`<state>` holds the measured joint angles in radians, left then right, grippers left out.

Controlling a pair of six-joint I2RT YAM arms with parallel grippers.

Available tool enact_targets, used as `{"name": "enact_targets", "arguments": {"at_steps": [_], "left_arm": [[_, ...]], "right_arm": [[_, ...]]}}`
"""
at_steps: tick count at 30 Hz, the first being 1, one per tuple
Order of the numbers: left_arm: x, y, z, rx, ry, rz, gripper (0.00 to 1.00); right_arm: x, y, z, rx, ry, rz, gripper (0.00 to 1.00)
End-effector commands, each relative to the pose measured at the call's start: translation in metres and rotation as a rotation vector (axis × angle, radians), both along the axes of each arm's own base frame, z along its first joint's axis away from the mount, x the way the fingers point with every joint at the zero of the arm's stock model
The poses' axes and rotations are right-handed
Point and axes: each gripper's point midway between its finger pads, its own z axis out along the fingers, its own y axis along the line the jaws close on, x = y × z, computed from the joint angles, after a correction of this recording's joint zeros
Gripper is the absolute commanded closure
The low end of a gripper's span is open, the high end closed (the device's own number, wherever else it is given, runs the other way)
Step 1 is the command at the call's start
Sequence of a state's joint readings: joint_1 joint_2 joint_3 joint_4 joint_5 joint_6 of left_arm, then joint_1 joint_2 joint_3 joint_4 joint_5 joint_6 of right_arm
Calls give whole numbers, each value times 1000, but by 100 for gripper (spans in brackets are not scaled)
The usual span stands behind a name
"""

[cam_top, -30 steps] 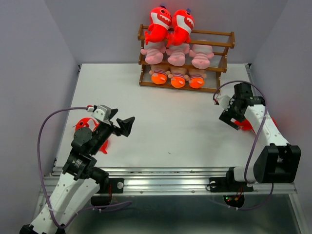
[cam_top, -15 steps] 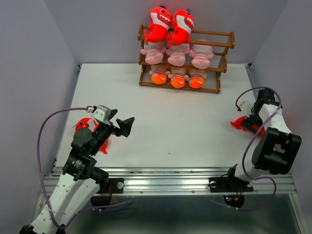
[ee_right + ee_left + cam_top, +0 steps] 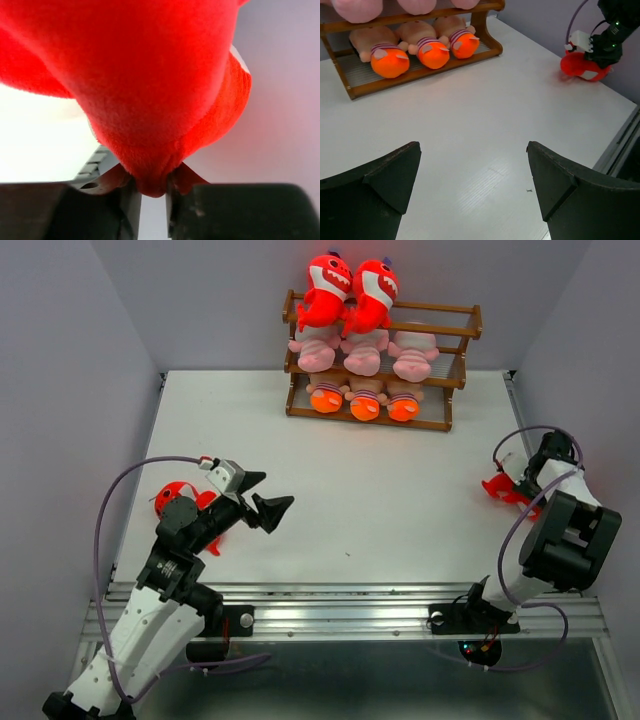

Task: Place and organize the stuffed toys onto the shelf
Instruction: Grab a stuffed toy with the right arm

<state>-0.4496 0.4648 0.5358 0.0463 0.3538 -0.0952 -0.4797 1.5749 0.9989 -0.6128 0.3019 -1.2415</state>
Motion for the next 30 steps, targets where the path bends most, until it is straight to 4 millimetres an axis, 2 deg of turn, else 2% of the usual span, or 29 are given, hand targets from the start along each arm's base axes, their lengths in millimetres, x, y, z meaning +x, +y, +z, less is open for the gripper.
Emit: {"name": "enact_targets", "arguments": {"at_steps": [1,3,4,7,9,10,12,14,15,17,18,20,21,23,24,25,30], "left_arm": [[-26,-30,7,-56,-57,-237,1],[-32,-36,11,-88,-67,-286,1],[-32,-36,10,-90,-66,-288,1],[-32,-37,15,-111,-96,-295,1],[-31,-40,13,-112,-87,-305,2],[-30,-41,12,-112,-85,-304,2],[-27,-46,10,-105,-75,-314,2],[-26,-50,11,-99,-73,-321,3],[-26,-56,7,-85,-63,-339,3],[-24,-63,14,-73,-85,-338,4],[-30,-72,15,-51,-109,-368,4],[-25,-83,18,-15,-125,-365,4],[-27,-95,20,31,-163,-388,3],[-27,-107,17,87,-193,-412,3],[-28,-117,5,152,-205,-442,3],[-29,-122,7,174,-224,-457,3],[-41,-142,-19,342,-330,-583,3]], "right_arm": [[12,31,17,133,-138,97,83],[9,54,21,234,-160,141,88],[10,62,32,257,-199,166,91],[2,97,43,382,-214,247,98],[-7,129,46,491,-189,317,99],[-11,137,47,523,-186,325,99],[-19,172,54,619,-171,400,99],[-23,195,58,671,-160,450,99],[-26,221,61,728,-147,512,99],[-28,248,66,794,-136,544,99],[-31,271,67,830,-103,606,99],[-33,301,71,914,-74,624,99],[-37,325,70,967,-29,653,99],[-42,346,69,1006,19,688,99],[-42,356,68,1019,33,707,99],[-50,370,63,1030,86,731,99],[-62,400,55,1055,178,798,99]]}}
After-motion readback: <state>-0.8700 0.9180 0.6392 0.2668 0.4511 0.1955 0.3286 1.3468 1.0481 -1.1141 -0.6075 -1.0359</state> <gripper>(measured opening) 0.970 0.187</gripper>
